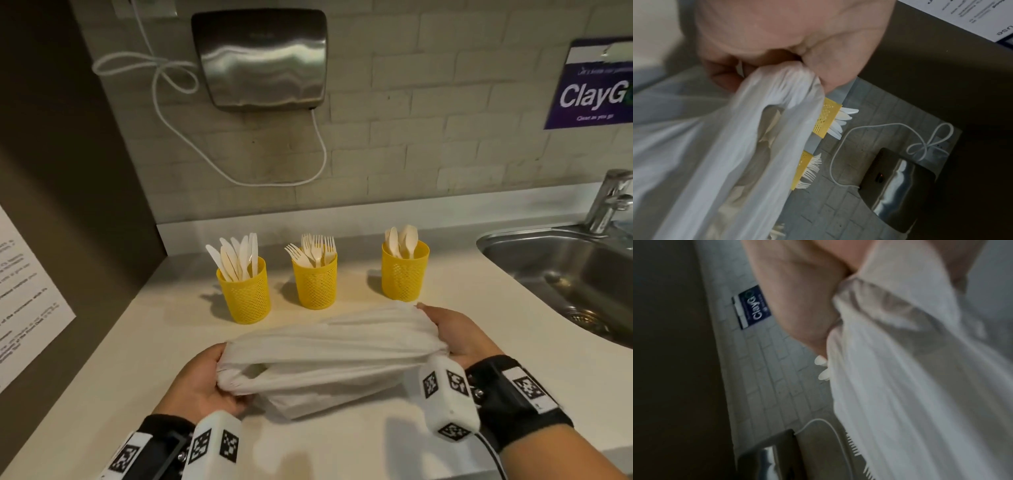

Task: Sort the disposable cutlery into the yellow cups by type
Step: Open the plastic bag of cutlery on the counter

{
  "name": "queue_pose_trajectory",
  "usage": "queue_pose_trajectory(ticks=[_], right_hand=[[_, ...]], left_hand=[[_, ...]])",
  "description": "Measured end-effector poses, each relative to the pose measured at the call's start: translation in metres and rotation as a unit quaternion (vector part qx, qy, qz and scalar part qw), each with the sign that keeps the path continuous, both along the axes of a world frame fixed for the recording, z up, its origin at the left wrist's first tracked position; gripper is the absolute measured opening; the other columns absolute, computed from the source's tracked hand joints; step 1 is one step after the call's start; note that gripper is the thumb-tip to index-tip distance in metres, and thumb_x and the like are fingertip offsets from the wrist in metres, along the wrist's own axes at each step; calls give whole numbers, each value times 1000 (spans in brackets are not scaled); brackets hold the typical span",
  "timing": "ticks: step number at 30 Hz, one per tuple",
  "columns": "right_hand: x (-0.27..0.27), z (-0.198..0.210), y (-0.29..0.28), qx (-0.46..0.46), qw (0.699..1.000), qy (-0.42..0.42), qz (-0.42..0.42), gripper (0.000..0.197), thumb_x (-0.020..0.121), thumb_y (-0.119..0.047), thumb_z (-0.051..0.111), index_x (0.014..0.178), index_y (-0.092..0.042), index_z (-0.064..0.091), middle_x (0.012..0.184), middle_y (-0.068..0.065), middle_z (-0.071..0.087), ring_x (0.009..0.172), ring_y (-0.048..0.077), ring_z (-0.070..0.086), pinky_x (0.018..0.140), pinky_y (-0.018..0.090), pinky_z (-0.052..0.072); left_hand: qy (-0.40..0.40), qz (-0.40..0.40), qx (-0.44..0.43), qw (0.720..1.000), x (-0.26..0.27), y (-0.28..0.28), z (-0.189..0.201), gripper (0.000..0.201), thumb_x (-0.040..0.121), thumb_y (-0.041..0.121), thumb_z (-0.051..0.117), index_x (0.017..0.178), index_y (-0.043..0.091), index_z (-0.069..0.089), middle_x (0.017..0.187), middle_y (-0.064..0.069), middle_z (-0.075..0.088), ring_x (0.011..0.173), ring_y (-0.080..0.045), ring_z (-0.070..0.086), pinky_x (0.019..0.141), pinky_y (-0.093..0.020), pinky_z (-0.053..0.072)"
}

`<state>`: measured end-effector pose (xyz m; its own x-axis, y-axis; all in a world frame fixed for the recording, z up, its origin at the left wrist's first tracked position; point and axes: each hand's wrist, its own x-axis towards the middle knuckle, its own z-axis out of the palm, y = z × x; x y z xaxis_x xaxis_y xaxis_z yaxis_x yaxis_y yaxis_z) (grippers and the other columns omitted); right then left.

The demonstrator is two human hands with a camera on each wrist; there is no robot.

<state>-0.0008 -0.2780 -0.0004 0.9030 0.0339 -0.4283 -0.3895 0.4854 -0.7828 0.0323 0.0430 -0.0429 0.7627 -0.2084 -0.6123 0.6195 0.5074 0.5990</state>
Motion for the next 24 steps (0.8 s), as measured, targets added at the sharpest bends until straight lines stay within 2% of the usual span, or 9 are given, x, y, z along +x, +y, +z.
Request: queue_pose_trajectory(ticks=[3, 6, 8, 11, 13, 16, 18, 21, 24], right_hand=[[2, -8, 1, -99, 994, 5, 34, 59, 77, -46, 66, 120, -7, 56, 110, 23, 67, 97, 37, 65, 87, 51, 51], [7, -20, 1, -369, 916, -48, 147, 99, 42, -40, 91, 121, -38, 32, 114, 18, 63, 102, 36, 64, 96, 55, 47], [10, -19, 5, -467, 860, -63, 196, 88, 54, -28, 84, 119, -38, 25, 109, 15, 62, 91, 30, 65, 85, 43, 54], [20, -17, 8, -589, 780, -88, 192, 49, 76, -16, 66, 120, -15, 46, 118, 12, 53, 88, 23, 61, 69, 28, 51], [23, -14, 10, -700, 692, -84, 154, 35, 86, -20, 54, 119, -8, 56, 128, 14, 47, 106, 27, 55, 83, 29, 44], [28, -15, 8, -793, 592, -74, 121, 34, 93, -24, 42, 119, -12, 59, 124, 16, 56, 118, 31, 49, 92, 33, 37], [30, -18, 6, -730, 669, -121, 60, 32, 90, -14, 45, 118, -14, 61, 114, 19, 65, 105, 34, 58, 80, 33, 41], [29, -29, 3, -356, 926, -119, -38, 38, 81, 2, 46, 111, -13, 64, 93, 16, 69, 77, 32, 63, 68, 38, 48], [29, -34, 2, 17, 999, -42, -9, 28, 64, 3, 68, 87, -12, 68, 75, 15, 66, 67, 27, 61, 71, 36, 50]], left_hand=[[23, -2, 5, 1000, 0, 4, 5, 48, 76, 30, 53, 120, 12, 61, 115, -16, 65, 103, -34, 60, 87, -36, 46], [-27, -33, 8, 999, -3, 5, 15, 38, 80, 43, 51, 100, 13, 64, 84, -11, 63, 66, -23, 55, 56, -25, 36], [-108, -77, 99, 986, -7, 0, 17, 28, 69, 19, 63, 95, 11, 62, 72, -6, 63, 56, -17, 51, 43, -20, 34], [-184, -79, 301, 932, -5, -4, 10, 31, 74, -6, 58, 102, 9, 60, 87, -10, 66, 67, -18, 49, 46, -22, 37], [-212, -52, 417, 882, -1, -2, 11, 15, 82, 5, 57, 94, 8, 66, 95, -18, 68, 71, -22, 55, 55, -29, 43], [-268, -81, 609, 742, -2, 3, 17, 16, 86, 21, 56, 84, 11, 68, 91, -17, 67, 75, -26, 62, 67, -34, 49], [-307, -77, 613, 724, -8, -1, 23, 12, 88, 26, 55, 93, 18, 62, 90, -6, 66, 77, -24, 62, 67, -37, 51], [-254, 13, 446, 858, -19, -9, 23, 21, 87, 14, 61, 103, 15, 48, 95, -4, 59, 75, -20, 60, 54, -31, 52], [-163, 44, 183, 969, -23, -11, 24, 15, 91, -1, 48, 105, 1, 53, 102, -17, 61, 86, -27, 62, 57, -27, 59]])
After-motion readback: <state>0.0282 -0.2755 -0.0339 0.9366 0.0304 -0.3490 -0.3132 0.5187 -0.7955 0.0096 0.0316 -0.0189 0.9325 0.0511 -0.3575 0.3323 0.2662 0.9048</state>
